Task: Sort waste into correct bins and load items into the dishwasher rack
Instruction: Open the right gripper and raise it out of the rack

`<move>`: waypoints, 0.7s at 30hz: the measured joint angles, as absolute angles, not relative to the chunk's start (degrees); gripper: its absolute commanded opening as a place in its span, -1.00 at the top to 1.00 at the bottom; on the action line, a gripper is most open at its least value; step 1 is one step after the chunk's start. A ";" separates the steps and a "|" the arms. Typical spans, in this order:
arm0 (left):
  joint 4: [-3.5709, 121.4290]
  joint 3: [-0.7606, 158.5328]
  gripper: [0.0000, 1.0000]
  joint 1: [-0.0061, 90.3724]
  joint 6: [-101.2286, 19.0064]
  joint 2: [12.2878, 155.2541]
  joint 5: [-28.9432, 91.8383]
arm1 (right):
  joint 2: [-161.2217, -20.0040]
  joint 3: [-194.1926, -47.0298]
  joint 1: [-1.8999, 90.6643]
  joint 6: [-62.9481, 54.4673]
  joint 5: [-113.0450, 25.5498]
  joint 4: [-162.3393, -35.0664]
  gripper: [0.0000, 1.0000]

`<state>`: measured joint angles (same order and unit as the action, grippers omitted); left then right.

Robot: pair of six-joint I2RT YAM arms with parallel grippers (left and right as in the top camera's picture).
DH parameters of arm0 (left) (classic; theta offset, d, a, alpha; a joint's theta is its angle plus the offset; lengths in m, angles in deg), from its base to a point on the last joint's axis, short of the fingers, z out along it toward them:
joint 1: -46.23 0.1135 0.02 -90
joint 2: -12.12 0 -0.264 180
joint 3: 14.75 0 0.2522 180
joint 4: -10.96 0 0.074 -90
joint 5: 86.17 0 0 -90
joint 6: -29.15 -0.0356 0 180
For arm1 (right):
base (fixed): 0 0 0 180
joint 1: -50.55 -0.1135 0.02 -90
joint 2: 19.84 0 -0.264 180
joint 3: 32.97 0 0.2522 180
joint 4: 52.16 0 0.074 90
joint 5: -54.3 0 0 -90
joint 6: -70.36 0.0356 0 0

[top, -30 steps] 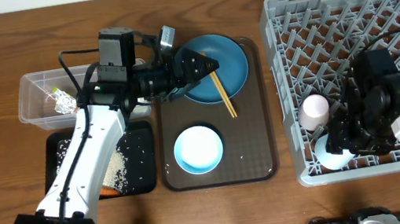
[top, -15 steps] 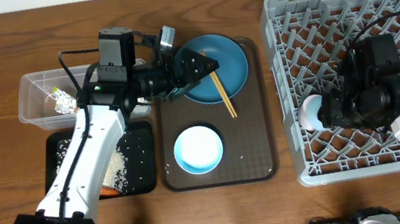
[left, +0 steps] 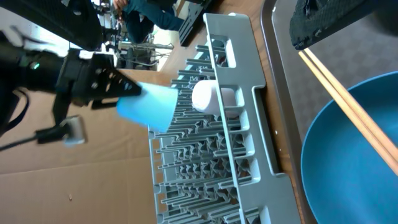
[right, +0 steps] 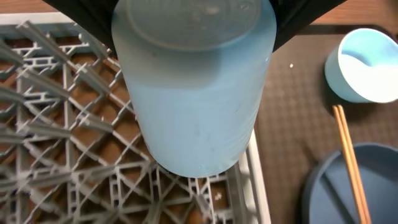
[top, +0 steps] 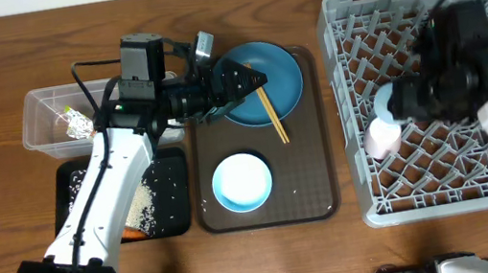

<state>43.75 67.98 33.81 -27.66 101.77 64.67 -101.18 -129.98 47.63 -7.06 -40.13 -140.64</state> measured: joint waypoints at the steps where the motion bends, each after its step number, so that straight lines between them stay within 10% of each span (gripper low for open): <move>1: 43.75 67.98 -0.96 33.81 -27.66 101.77 64.67 | -102.67 -131.79 47.63 -7.10 -39.89 -140.99 0.98; 21: 43.75 67.98 -0.96 33.81 -27.68 101.77 64.65 | -119.87 -136.32 47.45 -8.57 -37.09 -126.78 0.97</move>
<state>43.75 67.98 33.81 -27.68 101.77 64.65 -119.87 -136.32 47.45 -8.57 -37.09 -126.78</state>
